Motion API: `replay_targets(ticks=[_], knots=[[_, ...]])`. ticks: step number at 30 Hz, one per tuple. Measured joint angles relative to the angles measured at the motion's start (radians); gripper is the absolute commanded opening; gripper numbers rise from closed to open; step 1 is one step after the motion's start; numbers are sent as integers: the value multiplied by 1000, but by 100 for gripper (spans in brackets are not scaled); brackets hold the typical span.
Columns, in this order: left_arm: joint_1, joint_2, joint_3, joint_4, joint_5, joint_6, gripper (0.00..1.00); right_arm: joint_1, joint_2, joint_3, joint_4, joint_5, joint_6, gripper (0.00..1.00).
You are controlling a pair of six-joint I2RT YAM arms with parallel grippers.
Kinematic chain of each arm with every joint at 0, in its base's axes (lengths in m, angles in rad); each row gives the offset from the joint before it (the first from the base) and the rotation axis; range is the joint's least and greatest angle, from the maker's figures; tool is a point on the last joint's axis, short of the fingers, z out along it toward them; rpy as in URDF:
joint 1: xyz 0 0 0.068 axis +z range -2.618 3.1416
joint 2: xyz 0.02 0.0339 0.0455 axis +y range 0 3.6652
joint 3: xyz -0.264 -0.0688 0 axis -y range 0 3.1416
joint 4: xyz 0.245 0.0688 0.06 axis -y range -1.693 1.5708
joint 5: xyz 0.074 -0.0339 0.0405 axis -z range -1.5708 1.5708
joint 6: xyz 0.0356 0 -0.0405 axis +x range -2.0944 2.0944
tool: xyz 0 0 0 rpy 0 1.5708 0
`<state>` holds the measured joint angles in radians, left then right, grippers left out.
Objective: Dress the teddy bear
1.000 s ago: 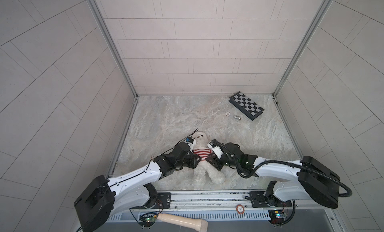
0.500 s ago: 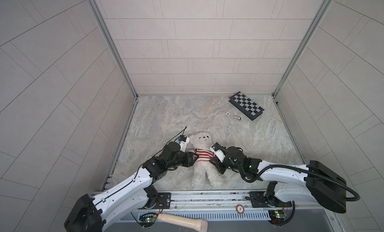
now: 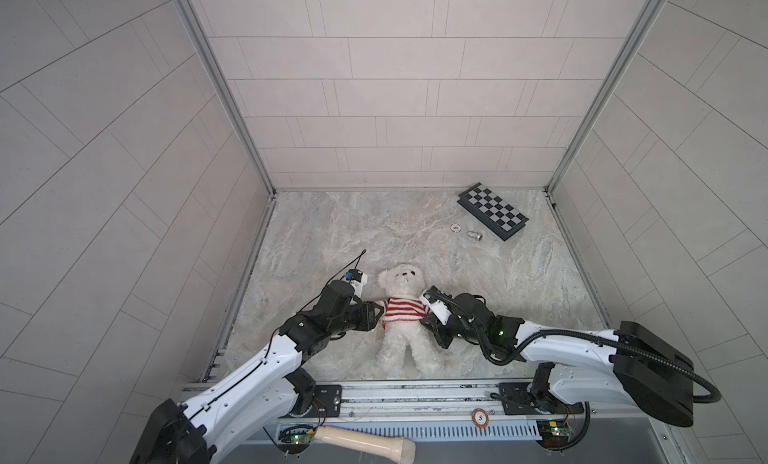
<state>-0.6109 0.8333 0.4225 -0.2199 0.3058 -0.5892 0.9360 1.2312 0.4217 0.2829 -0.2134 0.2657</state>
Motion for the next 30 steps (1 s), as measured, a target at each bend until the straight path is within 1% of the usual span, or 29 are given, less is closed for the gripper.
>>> replay_targets(ticks=[2,7,9,11,12,14,16,21,23,26,30], knots=[[0,-15,4,-8,0,4,49,0,0,0,-2,2,1,0],[2,-59,33,-42,-15,19,54,0,0,0,-8,9,0,0],[4,-66,34,-48,-21,22,59,0,0,0,-10,11,-1,0],[5,-62,34,-58,-28,29,69,0,0,0,-11,12,-2,0],[5,-58,34,-63,-36,29,72,0,0,0,-11,12,-3,0],[8,-43,34,-69,-44,31,73,0,1,0,-11,12,-4,0],[11,-15,34,-67,-46,32,69,0,1,0,-12,12,-5,0],[15,56,34,-29,-28,27,52,0,2,0,-13,15,-7,0],[15,65,34,-13,-19,24,40,0,5,0,-11,16,-7,0],[15,63,33,8,-10,20,24,0,7,0,-11,16,-7,0],[15,55,30,22,-3,14,10,0,7,0,-16,17,-13,0]])
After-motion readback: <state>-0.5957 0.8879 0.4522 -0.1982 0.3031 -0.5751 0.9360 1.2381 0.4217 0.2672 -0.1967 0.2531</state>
